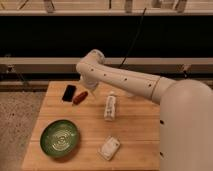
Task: Place the pepper on the white sponge
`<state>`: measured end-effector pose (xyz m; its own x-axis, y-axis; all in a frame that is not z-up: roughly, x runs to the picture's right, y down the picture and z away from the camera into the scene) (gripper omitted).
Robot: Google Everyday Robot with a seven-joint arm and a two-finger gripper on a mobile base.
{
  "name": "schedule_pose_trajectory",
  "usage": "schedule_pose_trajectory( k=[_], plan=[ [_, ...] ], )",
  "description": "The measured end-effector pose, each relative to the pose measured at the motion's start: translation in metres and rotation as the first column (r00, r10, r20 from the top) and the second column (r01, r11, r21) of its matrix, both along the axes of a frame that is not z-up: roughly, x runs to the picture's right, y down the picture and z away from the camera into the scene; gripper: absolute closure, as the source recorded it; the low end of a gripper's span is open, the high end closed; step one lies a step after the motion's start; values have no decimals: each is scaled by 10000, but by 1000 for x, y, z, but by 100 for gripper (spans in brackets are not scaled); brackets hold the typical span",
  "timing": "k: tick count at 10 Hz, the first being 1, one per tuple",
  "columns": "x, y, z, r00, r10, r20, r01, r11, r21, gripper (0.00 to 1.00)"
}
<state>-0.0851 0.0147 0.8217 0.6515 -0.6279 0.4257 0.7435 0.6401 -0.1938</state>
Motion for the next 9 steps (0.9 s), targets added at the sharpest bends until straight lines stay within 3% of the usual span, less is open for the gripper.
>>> schedule_pose_trajectory(
  k=[9],
  plan=[
    [-19, 18, 36, 9956, -912, 233, 924, 9943, -527, 20]
  ],
)
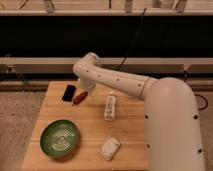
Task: Place the pepper on the white sponge
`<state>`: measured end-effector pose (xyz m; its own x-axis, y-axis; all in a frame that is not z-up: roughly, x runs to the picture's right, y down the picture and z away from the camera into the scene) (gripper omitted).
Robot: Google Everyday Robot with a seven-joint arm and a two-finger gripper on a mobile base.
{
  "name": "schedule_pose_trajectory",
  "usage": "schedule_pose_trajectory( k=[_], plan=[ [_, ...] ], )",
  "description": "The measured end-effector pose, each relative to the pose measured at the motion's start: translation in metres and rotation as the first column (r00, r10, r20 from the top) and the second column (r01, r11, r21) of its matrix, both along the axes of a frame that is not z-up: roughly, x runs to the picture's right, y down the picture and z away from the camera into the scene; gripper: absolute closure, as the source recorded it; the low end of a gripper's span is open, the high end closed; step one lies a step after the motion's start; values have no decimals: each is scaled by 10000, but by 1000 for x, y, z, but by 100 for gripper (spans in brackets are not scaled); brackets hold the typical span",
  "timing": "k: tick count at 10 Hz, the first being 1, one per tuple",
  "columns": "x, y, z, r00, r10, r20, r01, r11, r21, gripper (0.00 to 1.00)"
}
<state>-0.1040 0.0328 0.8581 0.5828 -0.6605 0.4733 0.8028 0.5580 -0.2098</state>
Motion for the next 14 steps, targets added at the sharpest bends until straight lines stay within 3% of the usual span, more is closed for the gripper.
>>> schedule_pose_trajectory(
  k=[8, 14],
  plan=[
    [-5, 13, 31, 9954, -881, 383, 900, 9945, -528, 20],
    [-17, 21, 56, 9820, -1749, 716, 1814, 9785, -985, 20]
  ],
)
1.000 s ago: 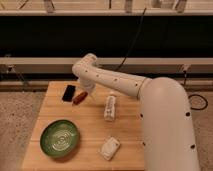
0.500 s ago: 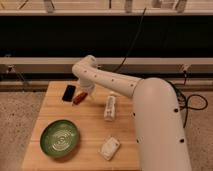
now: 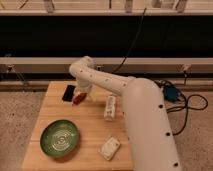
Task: Place the pepper on the white sponge
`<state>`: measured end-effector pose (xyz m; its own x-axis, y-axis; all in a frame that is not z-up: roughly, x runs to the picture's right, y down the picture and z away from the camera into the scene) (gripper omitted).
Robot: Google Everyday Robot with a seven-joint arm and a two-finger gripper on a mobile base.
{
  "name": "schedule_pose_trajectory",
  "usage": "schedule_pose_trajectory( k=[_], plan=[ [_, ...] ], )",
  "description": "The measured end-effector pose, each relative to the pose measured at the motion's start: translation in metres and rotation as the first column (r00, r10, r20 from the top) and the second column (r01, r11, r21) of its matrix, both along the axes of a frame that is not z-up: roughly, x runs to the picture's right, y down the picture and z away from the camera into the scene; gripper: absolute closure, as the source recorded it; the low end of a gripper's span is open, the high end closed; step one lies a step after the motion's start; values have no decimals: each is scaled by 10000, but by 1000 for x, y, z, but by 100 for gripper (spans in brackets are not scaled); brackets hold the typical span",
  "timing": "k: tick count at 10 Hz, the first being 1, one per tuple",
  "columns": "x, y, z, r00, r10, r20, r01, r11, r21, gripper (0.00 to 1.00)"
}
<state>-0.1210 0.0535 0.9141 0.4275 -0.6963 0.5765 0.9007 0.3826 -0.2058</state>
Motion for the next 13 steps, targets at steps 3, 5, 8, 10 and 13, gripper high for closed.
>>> schedule_pose_trajectory(
  k=[3, 5, 8, 10, 13],
  plan=[
    [-7, 6, 10, 9998, -164, 99, 166, 9997, -180, 20],
    [-5, 7, 14, 9997, -231, 84, 233, 9995, -229, 20],
    [-13, 12, 19, 9992, -368, 134, 372, 9988, -315, 20],
    [-15, 14, 21, 9990, -421, 151, 426, 9985, -352, 20],
    [-20, 19, 25, 9986, -509, 169, 515, 9978, -410, 20]
  ],
)
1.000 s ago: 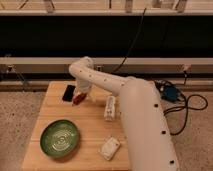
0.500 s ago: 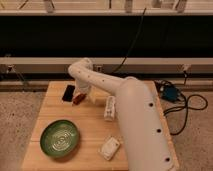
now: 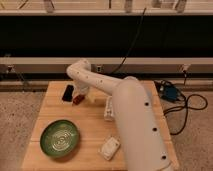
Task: Place the pepper on the white sponge
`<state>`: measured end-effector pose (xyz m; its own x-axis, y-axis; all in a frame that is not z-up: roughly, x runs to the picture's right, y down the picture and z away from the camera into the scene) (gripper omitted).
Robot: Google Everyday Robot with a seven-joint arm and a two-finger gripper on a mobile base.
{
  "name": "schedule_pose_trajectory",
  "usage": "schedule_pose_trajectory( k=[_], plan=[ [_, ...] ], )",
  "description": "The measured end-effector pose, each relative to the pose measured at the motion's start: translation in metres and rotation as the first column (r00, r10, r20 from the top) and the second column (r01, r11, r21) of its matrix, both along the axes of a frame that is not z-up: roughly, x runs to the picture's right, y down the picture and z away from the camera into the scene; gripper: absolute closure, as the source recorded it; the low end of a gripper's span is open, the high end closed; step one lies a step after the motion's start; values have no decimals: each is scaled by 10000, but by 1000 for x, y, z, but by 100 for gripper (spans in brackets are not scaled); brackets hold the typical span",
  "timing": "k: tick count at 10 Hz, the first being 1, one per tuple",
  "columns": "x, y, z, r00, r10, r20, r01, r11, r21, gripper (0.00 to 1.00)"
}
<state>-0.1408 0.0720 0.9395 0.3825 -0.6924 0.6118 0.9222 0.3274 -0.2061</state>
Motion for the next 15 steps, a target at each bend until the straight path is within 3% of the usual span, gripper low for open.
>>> schedule_pose_trajectory(
  k=[11, 14, 15],
  plan=[
    [-1, 16, 4, 9995, -306, 37, 306, 9995, -25, 20],
    [1, 19, 2, 9993, -372, 52, 372, 9993, -15, 25],
    [2, 20, 2, 9992, -402, 56, 403, 9992, -25, 34]
  ],
)
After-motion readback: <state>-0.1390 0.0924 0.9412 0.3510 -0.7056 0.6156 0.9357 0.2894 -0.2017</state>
